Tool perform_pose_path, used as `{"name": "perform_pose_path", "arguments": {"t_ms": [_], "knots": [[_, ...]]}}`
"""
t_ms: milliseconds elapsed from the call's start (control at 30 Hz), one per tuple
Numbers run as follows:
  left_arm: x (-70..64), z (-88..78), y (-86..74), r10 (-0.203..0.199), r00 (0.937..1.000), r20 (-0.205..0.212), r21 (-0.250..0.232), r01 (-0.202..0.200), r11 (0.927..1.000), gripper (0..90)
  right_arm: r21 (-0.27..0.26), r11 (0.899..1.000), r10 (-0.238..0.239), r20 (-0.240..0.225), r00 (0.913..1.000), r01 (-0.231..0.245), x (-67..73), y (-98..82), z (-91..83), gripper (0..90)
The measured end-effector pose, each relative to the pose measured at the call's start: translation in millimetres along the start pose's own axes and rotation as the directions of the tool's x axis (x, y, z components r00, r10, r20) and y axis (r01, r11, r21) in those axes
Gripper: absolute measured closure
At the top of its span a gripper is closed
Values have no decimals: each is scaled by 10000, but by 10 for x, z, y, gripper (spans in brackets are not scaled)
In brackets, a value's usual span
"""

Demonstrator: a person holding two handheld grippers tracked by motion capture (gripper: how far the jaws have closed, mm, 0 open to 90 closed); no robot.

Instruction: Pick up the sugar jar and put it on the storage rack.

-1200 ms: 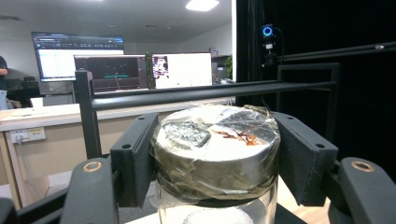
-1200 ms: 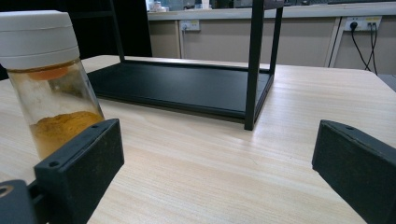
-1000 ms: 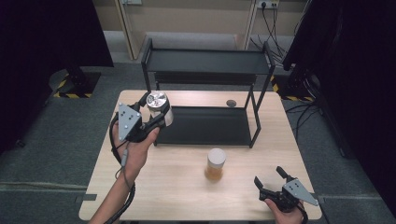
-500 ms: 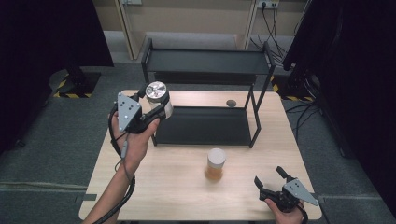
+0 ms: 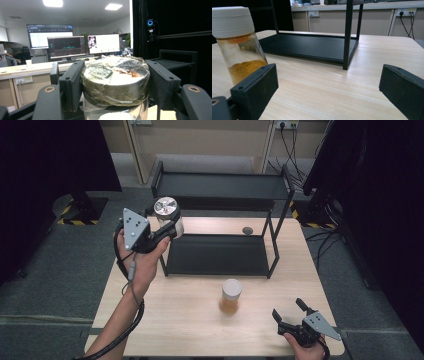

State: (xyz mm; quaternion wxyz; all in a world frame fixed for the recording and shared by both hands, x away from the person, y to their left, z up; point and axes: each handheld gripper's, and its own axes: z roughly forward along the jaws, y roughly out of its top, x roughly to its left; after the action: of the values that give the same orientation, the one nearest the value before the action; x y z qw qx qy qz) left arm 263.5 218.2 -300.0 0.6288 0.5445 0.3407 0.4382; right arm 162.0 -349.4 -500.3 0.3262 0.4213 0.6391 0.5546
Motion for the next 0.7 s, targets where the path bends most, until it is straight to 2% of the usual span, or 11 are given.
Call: {"name": "perform_pose_path", "arguments": {"t_ms": [700], "knots": [[83, 165, 230, 34, 9994, -353, -104, -38, 9999, 351, 24, 10000, 28, -25, 10000, -27, -9, 4, 1, 25]]}}
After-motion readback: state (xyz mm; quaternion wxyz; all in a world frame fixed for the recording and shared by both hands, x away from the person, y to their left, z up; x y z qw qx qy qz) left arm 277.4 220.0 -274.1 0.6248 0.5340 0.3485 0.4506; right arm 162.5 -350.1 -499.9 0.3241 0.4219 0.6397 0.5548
